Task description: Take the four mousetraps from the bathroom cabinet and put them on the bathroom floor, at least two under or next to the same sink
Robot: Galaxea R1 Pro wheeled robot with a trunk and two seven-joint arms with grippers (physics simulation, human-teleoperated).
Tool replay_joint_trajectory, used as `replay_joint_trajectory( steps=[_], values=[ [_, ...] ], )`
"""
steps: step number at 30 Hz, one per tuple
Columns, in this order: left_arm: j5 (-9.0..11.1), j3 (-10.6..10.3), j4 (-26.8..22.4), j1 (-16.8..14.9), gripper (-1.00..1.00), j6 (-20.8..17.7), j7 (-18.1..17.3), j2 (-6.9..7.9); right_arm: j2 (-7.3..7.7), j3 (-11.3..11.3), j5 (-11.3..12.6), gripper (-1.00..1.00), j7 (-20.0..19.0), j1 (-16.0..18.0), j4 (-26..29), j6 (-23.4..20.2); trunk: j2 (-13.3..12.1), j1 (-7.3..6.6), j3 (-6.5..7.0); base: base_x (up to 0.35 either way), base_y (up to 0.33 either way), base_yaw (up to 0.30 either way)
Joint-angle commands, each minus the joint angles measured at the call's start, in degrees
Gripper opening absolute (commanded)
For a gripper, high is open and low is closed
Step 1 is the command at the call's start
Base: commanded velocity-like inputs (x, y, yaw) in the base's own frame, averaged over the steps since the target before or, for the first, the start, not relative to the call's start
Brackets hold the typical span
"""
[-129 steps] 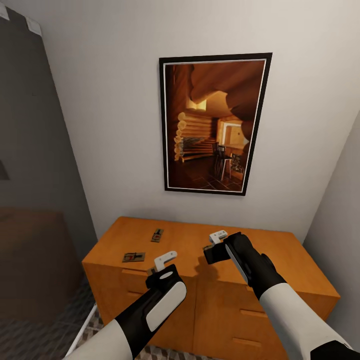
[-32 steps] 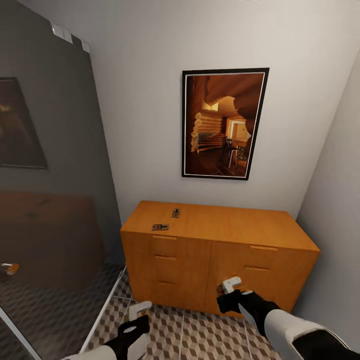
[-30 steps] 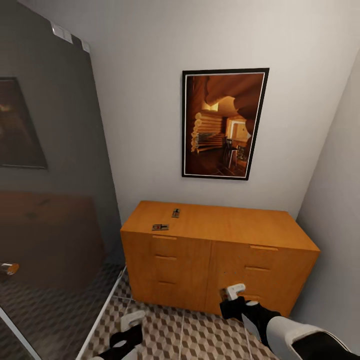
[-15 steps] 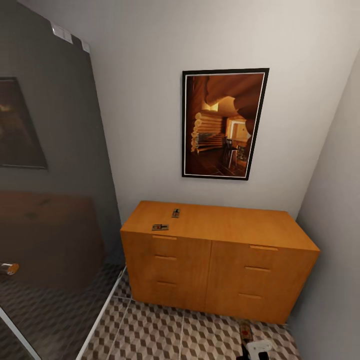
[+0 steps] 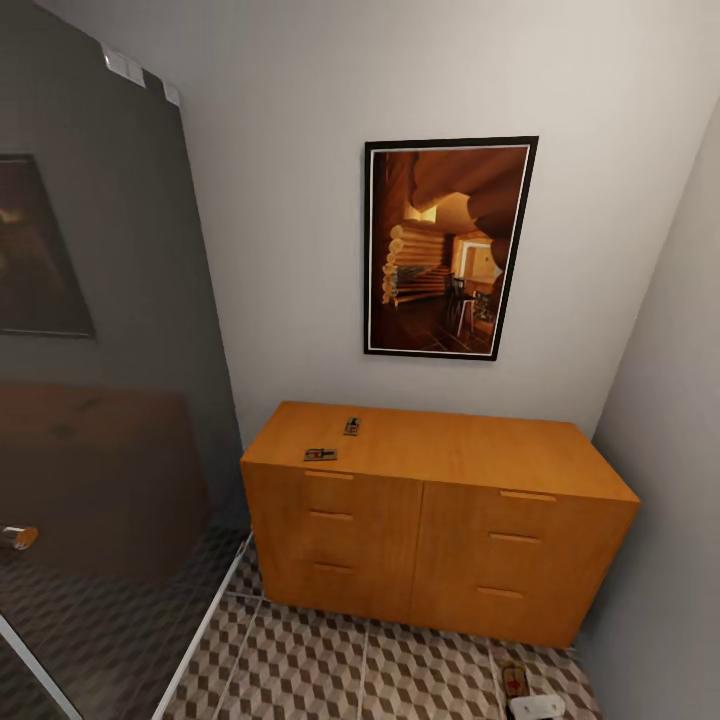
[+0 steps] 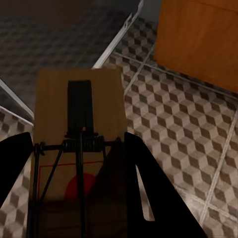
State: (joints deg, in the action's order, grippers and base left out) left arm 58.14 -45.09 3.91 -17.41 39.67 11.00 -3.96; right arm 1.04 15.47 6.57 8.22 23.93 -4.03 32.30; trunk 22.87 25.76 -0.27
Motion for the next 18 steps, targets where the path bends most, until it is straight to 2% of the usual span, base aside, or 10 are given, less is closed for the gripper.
replay_joint_trajectory(
  steps=[1,4,8,12,14,18],
  values=[
    [-0.34,-0.35,0.07,-0.14,-1.0,-0.43,0.63,-0.03,-0.02,0.55,0.55,-1.0,0.12,0.06,-0.2,0.05,0.05,0.02,-0.03,0.0,0.0,0.0],
    [-0.32,-0.41,-1.18,-0.61,-1.0,-2.83,1.26,0.48,0.01,0.56,0.49,-1.0,0.54,0.06,-0.19,-0.54,0.05,0.02,-0.03,0.0,0.0,0.0],
    [-0.16,-0.4,-6.01,-0.97,-1.0,-4.34,3.57,3.27,0.02,0.57,0.45,-1.0,0.71,0.06,-0.19,-0.78,0.05,0.02,-0.03,0.0,0.0,0.0],
    [-0.2,-0.28,-8.16,-1.02,-1.0,-4.56,8.21,3.62,0.02,0.66,0.46,-1.0,0.72,0.06,-0.19,-0.82,0.05,0.02,-0.03,0.0,0.0,0.0],
    [-0.13,0.06,-8.59,-1.04,-1.0,-4.44,12.28,3.77,0.02,0.64,0.46,-1.0,0.61,0.06,-0.19,-0.76,0.05,0.02,-0.03,0.0,0.0,0.0],
    [-0.14,0.76,-8.78,-1.0,-1.0,-4.17,15.81,3.71,0.02,0.69,0.46,-1.0,0.26,0.06,-0.19,-0.68,0.05,0.02,-0.03,0.0,0.0,0.0]
  ],
)
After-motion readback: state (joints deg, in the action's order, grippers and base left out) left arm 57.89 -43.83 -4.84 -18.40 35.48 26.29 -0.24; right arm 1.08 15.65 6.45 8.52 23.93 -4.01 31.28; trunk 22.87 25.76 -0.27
